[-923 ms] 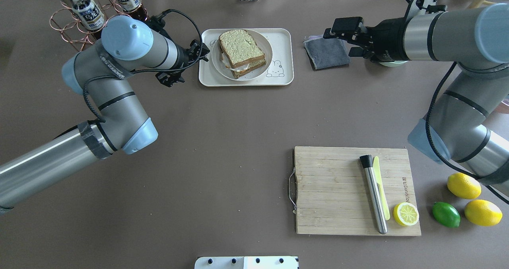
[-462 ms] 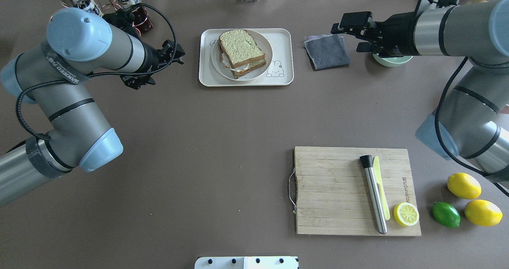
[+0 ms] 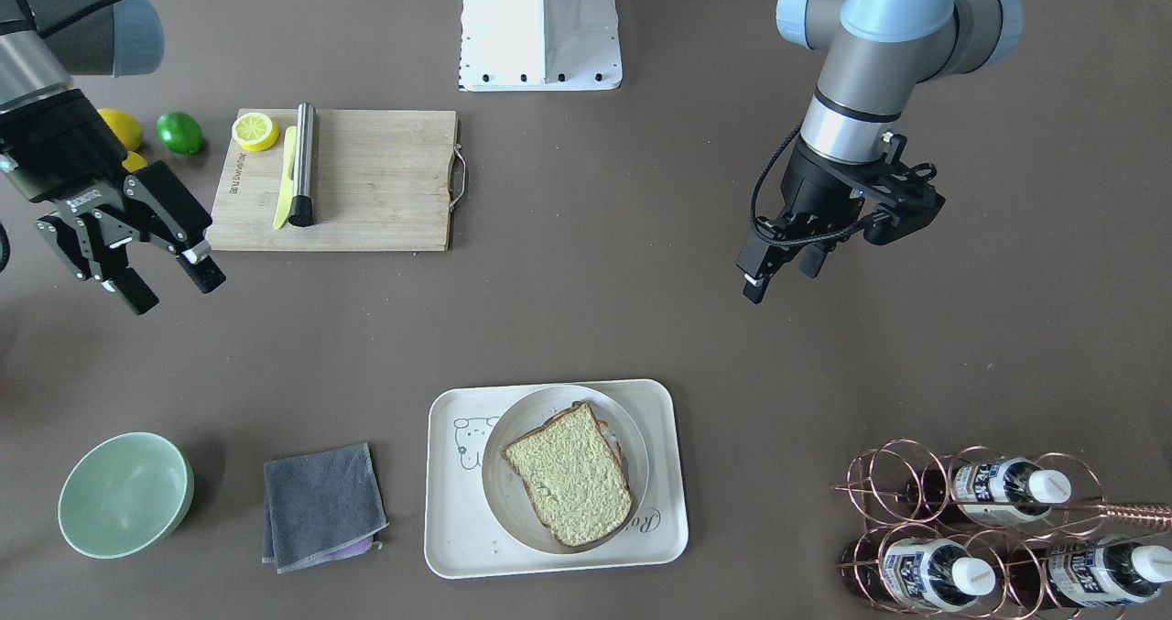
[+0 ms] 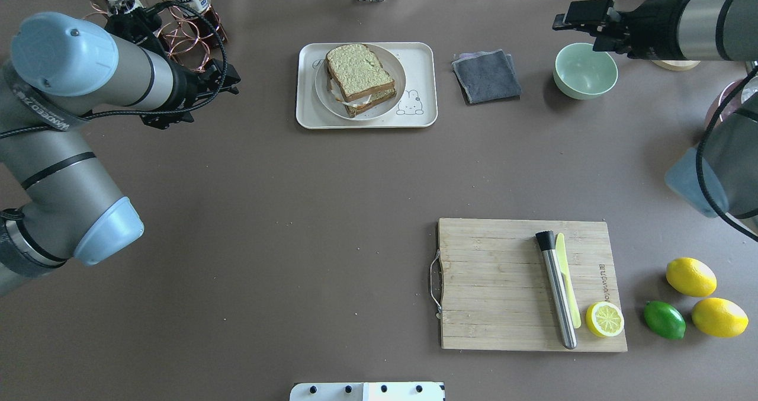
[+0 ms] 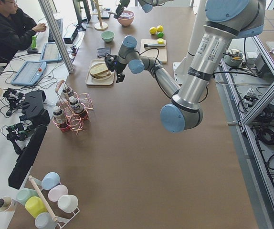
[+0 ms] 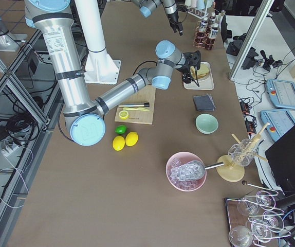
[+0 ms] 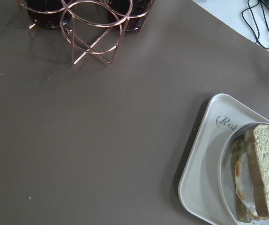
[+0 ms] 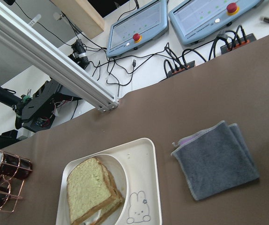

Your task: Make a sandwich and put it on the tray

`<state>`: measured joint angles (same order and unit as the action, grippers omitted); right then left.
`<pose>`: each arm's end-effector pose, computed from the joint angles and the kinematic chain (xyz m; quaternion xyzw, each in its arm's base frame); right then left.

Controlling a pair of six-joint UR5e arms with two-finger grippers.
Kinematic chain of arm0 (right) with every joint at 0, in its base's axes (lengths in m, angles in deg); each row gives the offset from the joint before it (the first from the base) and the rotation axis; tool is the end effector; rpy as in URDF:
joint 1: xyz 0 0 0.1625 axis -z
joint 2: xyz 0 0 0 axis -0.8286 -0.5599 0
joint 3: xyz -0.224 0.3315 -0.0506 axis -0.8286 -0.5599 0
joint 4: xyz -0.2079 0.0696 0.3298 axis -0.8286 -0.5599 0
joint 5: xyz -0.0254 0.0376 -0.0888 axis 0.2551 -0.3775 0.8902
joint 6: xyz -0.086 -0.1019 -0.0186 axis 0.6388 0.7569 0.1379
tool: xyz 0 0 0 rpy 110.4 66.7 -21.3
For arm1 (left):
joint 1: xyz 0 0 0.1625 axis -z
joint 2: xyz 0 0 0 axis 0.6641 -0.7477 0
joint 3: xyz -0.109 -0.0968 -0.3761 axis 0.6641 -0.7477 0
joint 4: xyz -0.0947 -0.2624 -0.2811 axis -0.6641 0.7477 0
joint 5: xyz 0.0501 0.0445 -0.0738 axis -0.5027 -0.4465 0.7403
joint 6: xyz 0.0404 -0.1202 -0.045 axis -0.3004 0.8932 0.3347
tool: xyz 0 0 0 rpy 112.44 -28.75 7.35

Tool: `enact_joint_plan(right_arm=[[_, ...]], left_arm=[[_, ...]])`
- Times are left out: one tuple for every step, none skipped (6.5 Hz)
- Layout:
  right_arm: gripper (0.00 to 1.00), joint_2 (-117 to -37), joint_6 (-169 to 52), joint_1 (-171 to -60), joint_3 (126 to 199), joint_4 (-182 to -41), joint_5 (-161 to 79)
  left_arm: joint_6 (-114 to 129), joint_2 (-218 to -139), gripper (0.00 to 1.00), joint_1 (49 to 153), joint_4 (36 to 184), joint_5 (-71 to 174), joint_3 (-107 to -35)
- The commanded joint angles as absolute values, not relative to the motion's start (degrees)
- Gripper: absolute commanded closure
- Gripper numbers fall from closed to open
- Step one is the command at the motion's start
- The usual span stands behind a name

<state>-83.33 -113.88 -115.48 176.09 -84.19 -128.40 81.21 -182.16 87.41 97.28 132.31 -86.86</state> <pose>-0.2147 -0.5336 0.3097 0.2461 -0.5393 0.1836 0.7841 0.3505 -0.5100 0.2891 0.0917 0.4527 -0.2900 0.8382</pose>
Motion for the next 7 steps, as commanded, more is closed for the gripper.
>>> enact_joint_plan(right_arm=[[0.01, -85.6, -96.5, -122.7, 176.3, -96.1, -132.6], [0.01, -89.3, -87.8, -126.1, 176.0, -96.9, -134.7], [0.01, -91.9, -81.9, -129.7, 175.4, -98.7, -138.7], [0.01, -92.9, -76.8, -133.8, 175.4, -103.7, -143.0], [0.01, -93.6, -66.2, -137.0, 175.3, -110.8, -144.7], [0.01, -93.3, -53.9, -140.3, 175.4, -120.9, -145.0], [0.01, -92.8, -44.5, -143.0, 175.4, -128.8, -145.0]], left_arm=[[72.8, -179.0, 0.02, 90.2, 96.8, 132.3, -88.3], [69.7, -176.4, 0.02, 91.3, 96.4, 132.4, -90.8], [66.7, -171.7, 0.02, 92.5, 96.4, 132.4, -94.4], [62.2, -168.2, 0.02, 95.7, 96.4, 132.9, -96.2], [57.0, -165.2, 0.02, 97.9, 96.4, 132.9, -96.4], [48.3, -161.1, 0.02, 100.9, 96.4, 134.2, -96.3], [39.4, -158.2, 0.02, 107.3, 96.4, 140.1, -95.2]])
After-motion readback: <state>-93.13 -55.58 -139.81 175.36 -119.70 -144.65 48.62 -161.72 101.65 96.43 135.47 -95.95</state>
